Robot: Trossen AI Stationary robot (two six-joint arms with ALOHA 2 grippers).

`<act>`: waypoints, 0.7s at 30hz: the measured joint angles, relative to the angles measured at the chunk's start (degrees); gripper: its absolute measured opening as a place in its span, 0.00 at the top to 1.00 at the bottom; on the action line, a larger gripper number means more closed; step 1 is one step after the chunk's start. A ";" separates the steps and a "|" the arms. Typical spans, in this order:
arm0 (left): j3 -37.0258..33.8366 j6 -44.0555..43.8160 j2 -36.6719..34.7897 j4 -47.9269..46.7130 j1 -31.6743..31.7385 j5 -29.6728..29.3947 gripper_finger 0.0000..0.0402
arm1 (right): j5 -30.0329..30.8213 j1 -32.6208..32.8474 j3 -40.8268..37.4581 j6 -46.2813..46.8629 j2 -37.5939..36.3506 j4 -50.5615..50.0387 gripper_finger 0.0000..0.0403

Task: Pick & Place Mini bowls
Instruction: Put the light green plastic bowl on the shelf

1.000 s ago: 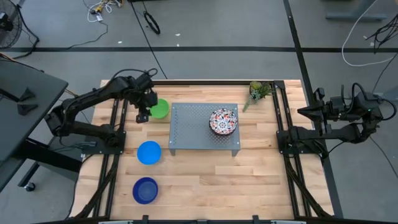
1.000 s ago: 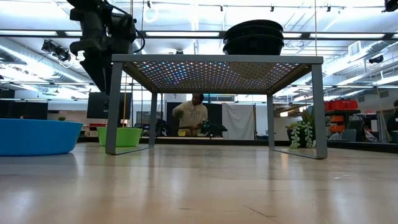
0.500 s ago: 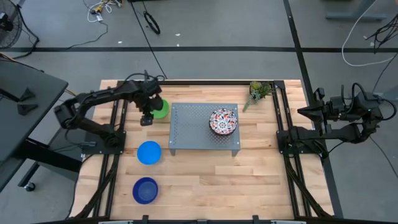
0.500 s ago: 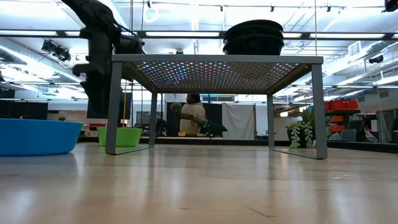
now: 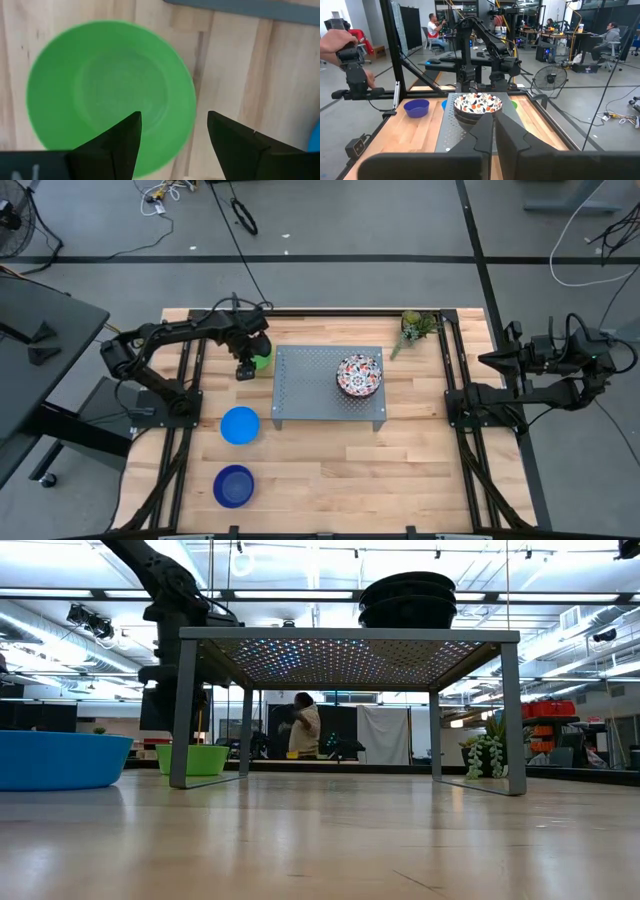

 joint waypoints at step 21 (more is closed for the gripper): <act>0.02 -1.50 -0.01 3.22 -4.28 -2.71 0.42 | 0.00 0.00 0.00 0.00 0.01 0.00 0.94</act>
